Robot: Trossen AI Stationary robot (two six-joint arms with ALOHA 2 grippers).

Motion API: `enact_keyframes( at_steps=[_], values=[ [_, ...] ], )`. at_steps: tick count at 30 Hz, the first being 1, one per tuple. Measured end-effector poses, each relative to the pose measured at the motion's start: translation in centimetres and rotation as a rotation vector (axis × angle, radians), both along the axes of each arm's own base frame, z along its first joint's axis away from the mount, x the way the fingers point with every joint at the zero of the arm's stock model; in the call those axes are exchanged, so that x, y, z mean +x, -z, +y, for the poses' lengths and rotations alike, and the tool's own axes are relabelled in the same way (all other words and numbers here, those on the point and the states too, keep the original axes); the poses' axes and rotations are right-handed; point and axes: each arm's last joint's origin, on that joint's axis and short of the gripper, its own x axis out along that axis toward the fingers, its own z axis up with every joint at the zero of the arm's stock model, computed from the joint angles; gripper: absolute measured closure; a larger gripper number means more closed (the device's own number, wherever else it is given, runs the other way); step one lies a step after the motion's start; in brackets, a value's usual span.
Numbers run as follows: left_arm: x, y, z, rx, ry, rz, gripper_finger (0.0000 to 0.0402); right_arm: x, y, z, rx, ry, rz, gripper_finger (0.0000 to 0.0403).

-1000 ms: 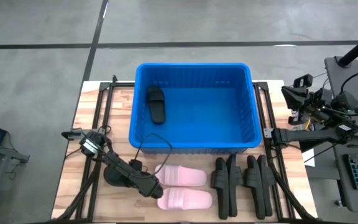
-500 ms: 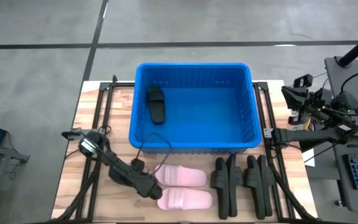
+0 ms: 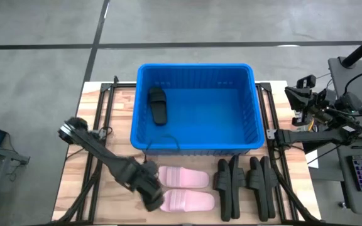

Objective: Pick and place slides into bin
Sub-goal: Put the black slide into the blue container

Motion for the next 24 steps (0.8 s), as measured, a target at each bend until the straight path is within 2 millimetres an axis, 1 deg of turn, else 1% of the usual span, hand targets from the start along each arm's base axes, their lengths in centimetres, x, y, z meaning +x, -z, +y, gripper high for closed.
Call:
enact_keyframes(
  at_steps=[3, 6, 8, 10, 13, 16, 21, 24],
  values=[
    [1.7, -3.2, 0.6, -0.042, 0.028, -0.383, 0.0401, 0.0, 0.0, 0.0, 0.000, 0.000, 0.000, 0.0374],
    [3.3, -6.2, 1.8, 0.008, 0.057, -0.701, 0.0401, 0.0, 0.0, 0.0, 0.001, 0.000, 0.000, 0.0374],
    [4.3, -7.7, 3.1, 0.106, 0.042, -0.850, 0.0401, 0.0, 0.0, 0.0, 0.000, 0.000, 0.000, 0.0374],
    [5.2, -8.7, 4.9, 0.253, 0.035, -0.917, 0.0401, 0.0, 0.0, 0.0, 0.001, -0.001, 0.000, 0.0374],
    [6.2, -9.6, 7.9, 0.480, 0.068, -0.912, 0.0401, 0.0, 0.0, 0.0, 0.025, -0.013, -0.007, 0.0374],
    [7.0, -9.6, 11.2, 0.658, 0.129, -0.844, 0.0401, 0.0, 0.0, 0.0, 0.058, -0.030, -0.017, 0.0374],
    [7.4, -8.4, 17.0, 0.844, 0.211, -0.619, 0.0401, 0.0, 0.0, 0.0, 0.103, -0.054, -0.031, 0.0374],
    [6.8, -7.2, 20.2, 0.916, 0.254, -0.426, 0.0401, 0.0, 0.0, 0.0, 0.124, -0.064, -0.037, 0.0374]
  ],
)
